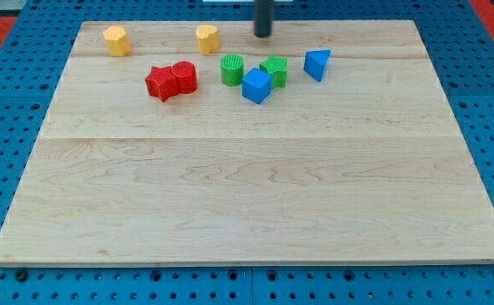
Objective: Push the blue cube towards the top center
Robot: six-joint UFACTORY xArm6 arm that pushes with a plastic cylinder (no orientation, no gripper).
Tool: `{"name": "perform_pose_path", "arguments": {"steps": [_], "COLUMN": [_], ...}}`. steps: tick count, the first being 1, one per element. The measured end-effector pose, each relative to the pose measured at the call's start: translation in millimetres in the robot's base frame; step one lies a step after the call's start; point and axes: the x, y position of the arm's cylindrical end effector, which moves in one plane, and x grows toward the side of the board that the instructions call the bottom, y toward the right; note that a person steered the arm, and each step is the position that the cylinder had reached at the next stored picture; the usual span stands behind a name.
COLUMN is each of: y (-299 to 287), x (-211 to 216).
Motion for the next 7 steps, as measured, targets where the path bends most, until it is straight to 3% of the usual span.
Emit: {"name": "perform_pose_path", "arguments": {"steps": [1,3,5,6,7], "y": [-67.0,-50.4,-35.5,16.3,23.3], "x": [4.4,108.3,48.7,111.0,190.3]}}
